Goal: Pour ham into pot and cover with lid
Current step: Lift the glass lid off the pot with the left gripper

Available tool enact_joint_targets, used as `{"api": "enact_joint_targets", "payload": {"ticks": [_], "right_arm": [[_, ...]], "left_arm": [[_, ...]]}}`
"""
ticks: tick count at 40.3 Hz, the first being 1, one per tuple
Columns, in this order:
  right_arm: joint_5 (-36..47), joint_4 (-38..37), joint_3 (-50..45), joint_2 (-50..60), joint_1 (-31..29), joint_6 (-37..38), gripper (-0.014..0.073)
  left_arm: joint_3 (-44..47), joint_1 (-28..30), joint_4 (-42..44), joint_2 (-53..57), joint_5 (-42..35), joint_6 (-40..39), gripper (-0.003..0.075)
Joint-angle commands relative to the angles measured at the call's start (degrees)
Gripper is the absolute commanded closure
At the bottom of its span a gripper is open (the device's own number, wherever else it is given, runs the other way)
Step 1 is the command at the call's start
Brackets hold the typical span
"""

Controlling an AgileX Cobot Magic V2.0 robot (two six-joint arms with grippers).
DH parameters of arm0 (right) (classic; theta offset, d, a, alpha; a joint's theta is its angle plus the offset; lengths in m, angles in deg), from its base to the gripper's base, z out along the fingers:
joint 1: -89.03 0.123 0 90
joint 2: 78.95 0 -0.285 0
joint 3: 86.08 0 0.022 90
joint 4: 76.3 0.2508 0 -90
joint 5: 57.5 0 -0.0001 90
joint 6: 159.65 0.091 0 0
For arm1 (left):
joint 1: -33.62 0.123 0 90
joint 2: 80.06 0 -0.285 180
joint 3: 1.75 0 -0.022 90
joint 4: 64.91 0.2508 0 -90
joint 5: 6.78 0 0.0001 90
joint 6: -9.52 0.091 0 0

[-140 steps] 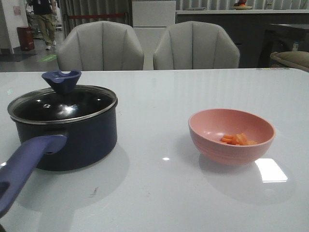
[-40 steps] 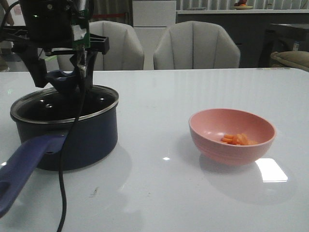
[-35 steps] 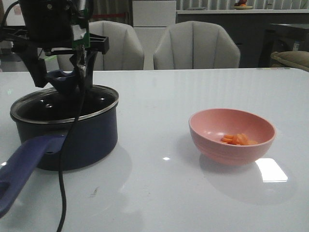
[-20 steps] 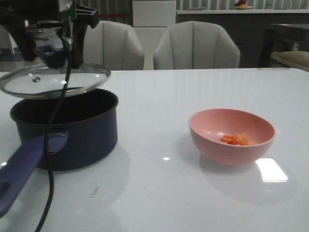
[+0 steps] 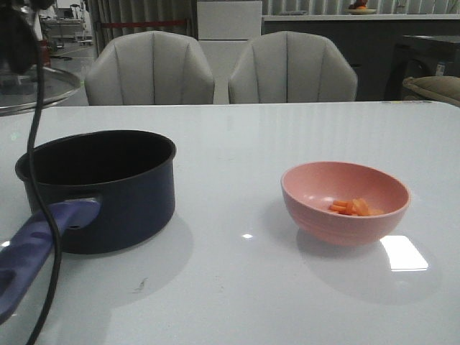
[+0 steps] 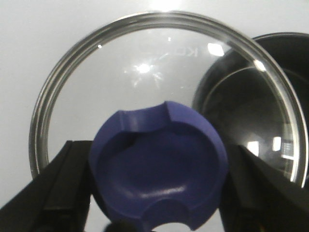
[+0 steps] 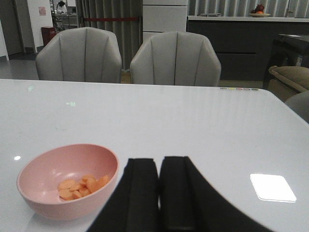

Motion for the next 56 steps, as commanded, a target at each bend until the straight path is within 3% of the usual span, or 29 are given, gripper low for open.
{"api": "enact_joint_targets", "payload": {"ticks": [1, 7, 14, 19, 29, 51, 56], "right_arm": [[4.89, -0.69, 0.28, 1.02, -0.14, 0.21, 0.0435], [4.89, -0.69, 0.28, 1.02, -0.14, 0.21, 0.0435], [4.89, -0.69, 0.28, 1.02, -0.14, 0.21, 0.0435], [4.89, -0.69, 0.28, 1.02, -0.14, 0.21, 0.0435], [4.89, -0.69, 0.28, 1.02, -0.14, 0.21, 0.0435], [4.89, -0.69, 0.28, 1.02, -0.14, 0.21, 0.0435], [4.89, -0.69, 0.28, 1.02, -0.14, 0.21, 0.0435]], "left_arm": [[3.03, 4.82, 1.42, 4.67, -3.86, 0.43, 0.0423], [11.35, 14.51, -0.35, 7.73, -9.96, 2.98, 0.0423], [18.96, 26.11, -12.36, 8.14, -20.07, 11.81, 0.0423], [23.56, 30.37, -13.99, 7.03, -24.57, 12.41, 0.0423], [26.63, 30.43, -14.93, 2.21, -29.23, 12.42, 0.0422], [26.63, 29.98, -16.14, -4.08, -30.29, 12.92, 0.0414], [26.63, 29.98, -16.25, -4.08, -29.73, 12.92, 0.0329]]}}
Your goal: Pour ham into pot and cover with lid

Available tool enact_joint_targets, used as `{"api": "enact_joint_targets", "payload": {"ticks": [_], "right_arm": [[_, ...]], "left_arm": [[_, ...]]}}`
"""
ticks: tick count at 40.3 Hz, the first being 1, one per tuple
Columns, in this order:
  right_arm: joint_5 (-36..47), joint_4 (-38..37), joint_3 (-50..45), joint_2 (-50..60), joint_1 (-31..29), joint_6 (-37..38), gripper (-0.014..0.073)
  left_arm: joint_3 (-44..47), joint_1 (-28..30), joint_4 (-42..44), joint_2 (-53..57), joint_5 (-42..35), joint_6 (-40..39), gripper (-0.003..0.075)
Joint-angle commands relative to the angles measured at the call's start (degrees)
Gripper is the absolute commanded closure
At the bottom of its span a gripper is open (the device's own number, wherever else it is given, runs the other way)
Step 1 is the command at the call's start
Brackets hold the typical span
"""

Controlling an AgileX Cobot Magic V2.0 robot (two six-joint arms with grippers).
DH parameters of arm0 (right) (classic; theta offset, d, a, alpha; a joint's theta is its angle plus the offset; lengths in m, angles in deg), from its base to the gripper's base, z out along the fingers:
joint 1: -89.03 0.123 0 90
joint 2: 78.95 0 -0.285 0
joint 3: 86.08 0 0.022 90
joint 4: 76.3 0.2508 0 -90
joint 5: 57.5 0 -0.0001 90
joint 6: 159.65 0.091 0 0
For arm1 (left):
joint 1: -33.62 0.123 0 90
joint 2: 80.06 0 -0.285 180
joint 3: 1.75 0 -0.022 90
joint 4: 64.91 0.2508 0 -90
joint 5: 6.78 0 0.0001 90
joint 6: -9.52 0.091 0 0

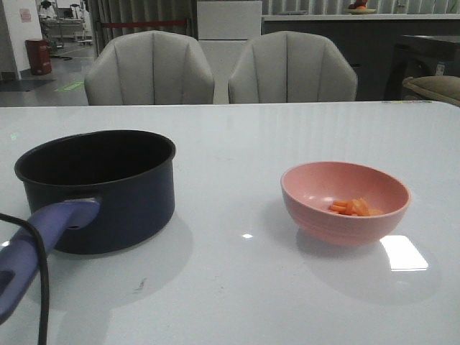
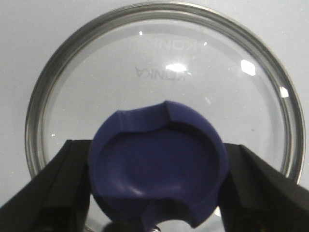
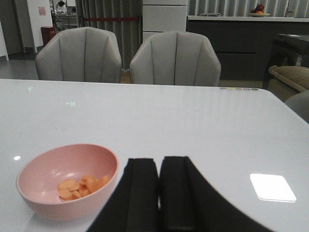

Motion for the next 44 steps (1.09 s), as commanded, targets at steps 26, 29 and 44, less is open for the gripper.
{"api": "enact_joint_targets", "payload": {"ticks": [26, 29, 44], "right_arm": [[4.89, -0.69, 0.28, 1.02, -0.14, 0.21, 0.0435], [4.89, -0.69, 0.28, 1.02, -0.14, 0.21, 0.0435], [4.89, -0.69, 0.28, 1.02, -0.14, 0.21, 0.0435]], "left_arm": [[-4.82, -7.47, 2.47, 11.49, 2.71, 0.06, 0.0148], [-4.46, -8.91, 2.47, 14.81, 2.71, 0.06, 0.0148], [2.88, -17.02, 1.98, 35.39, -3.73, 0.06, 0.0148]]}}
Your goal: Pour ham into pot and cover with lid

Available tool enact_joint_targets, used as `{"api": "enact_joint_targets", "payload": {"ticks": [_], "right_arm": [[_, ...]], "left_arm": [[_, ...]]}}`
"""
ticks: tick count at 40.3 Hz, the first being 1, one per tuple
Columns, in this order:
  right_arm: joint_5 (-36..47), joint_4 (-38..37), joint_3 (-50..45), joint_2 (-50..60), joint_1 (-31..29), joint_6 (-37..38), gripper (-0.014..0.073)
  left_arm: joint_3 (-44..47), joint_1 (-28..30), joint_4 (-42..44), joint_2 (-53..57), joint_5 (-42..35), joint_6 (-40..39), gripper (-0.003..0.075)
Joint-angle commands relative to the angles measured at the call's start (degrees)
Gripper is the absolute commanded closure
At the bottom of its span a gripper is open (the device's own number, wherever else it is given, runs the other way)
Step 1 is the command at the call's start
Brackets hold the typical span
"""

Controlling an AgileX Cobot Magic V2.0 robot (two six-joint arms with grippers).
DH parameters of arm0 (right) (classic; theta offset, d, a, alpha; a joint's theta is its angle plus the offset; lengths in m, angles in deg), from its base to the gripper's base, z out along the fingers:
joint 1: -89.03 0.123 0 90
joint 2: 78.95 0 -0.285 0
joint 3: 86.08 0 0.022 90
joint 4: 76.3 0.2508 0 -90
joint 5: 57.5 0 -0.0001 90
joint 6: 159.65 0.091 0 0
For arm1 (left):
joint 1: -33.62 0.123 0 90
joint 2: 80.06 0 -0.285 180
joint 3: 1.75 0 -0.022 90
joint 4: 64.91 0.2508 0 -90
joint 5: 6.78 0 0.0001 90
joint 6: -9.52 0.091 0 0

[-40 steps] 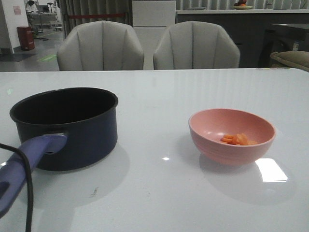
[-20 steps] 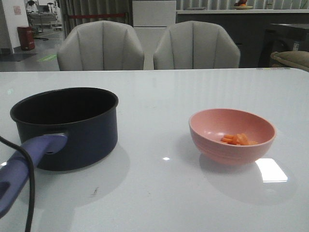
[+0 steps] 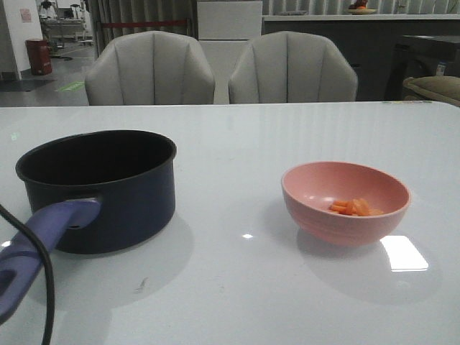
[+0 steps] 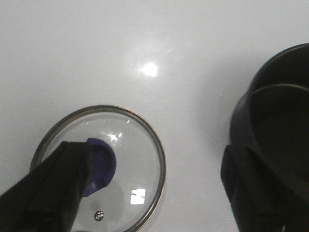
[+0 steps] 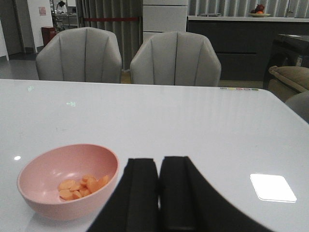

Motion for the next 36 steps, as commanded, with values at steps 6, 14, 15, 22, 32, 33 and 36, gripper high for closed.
{"api": "enact_joint_targets", "payload": {"ticks": [6, 14, 15, 22, 32, 33, 36], "right_arm": [[4.89, -0.69, 0.28, 1.02, -0.14, 0.21, 0.0435], [4.89, -0.69, 0.28, 1.02, -0.14, 0.21, 0.0435], [4.89, -0.69, 0.28, 1.02, -0.14, 0.21, 0.0435], [4.89, -0.69, 0.28, 1.02, -0.14, 0.21, 0.0435], [4.89, -0.69, 0.28, 1.02, -0.14, 0.21, 0.0435], [4.89, -0.69, 0.28, 1.02, -0.14, 0.21, 0.0435], [4.89, -0.69, 0.28, 1.02, -0.14, 0.21, 0.0435]], "left_arm": [[5.29, -4.78, -1.39, 15.92, -8.82, -0.16, 0.0148], [12.87, -8.63, -2.60, 29.10, -14.13, -0.16, 0.0148], [14.00, -9.10, -2.60, 30.45, -14.49, -0.16, 0.0148], [20.25, -12.46, -3.23, 40.84, -15.14, -0.16, 0.0148], [28.38, -13.89, -5.05, 53.72, -19.02, -0.16, 0.0148], [29.23, -13.89, -5.05, 54.43, -20.48, -0.16, 0.0148], [30.93, -13.89, -5.05, 56.31, -23.56, -0.16, 0.0148]]}}
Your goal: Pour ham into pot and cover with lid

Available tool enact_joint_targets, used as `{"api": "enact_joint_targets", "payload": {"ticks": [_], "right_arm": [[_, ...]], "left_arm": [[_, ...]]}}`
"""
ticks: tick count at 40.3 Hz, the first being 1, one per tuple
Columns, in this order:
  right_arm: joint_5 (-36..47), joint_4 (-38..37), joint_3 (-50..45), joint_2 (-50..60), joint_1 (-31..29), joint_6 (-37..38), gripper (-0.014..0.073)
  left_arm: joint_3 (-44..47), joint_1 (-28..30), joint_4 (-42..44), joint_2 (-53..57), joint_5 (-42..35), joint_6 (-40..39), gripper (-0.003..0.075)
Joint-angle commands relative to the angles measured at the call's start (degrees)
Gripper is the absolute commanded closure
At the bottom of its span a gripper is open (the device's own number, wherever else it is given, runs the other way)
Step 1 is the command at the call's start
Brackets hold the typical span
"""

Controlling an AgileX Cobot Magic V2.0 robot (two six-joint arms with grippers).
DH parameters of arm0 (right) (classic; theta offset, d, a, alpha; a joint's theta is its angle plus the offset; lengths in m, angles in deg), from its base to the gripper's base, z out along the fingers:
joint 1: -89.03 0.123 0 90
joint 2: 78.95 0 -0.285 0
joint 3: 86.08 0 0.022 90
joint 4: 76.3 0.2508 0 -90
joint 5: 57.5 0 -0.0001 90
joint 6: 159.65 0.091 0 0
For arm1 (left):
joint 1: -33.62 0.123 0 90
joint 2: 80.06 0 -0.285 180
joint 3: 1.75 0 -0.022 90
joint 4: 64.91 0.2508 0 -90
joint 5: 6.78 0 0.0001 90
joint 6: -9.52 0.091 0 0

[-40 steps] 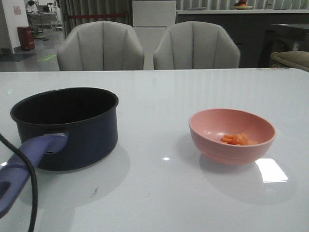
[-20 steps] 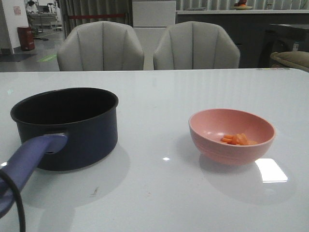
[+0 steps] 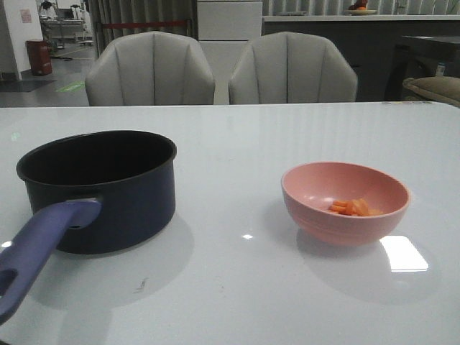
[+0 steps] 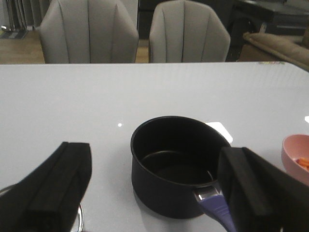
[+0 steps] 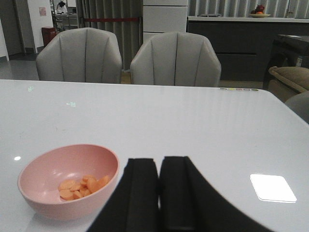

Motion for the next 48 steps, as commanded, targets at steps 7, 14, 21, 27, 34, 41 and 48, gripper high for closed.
{"api": "enact_joint_targets", "payload": {"ticks": [7, 14, 21, 27, 34, 41, 48], "right_arm": [[5.02, -0.69, 0.28, 1.02, -0.14, 0.21, 0.0435], [9.78, -0.63, 0.33, 1.02, -0.14, 0.21, 0.0435], [1.11, 3.49, 6.22, -0.75, -0.01, 0.38, 0.0435], [-10.41, 3.05, 14.46, -7.66, -0.01, 0.38, 0.0435], [-13.50, 3.05, 16.74, -10.83, -0.01, 0.38, 0.0435], [-12.06, 3.05, 16.73, -10.93, -0.01, 0.38, 0.0433], [-14.73, 3.05, 18.50, -17.12, -0.01, 0.38, 0.0246]], "left_arm": [[0.96, -0.45, -0.54, 1.60, -8.98, -0.16, 0.0148], [0.96, -0.45, -0.54, 1.60, -8.77, -0.16, 0.0148], [0.96, -0.45, -0.54, 1.60, -8.77, -0.16, 0.0148], [0.96, -0.48, -0.54, 1.60, -8.77, -0.16, 0.0148], [0.96, -0.48, -0.54, 1.60, -8.77, -0.16, 0.0148], [0.96, -0.48, -0.54, 1.60, -8.77, -0.16, 0.0148], [0.96, -0.48, -0.54, 1.60, -8.77, -0.16, 0.0148]]}}
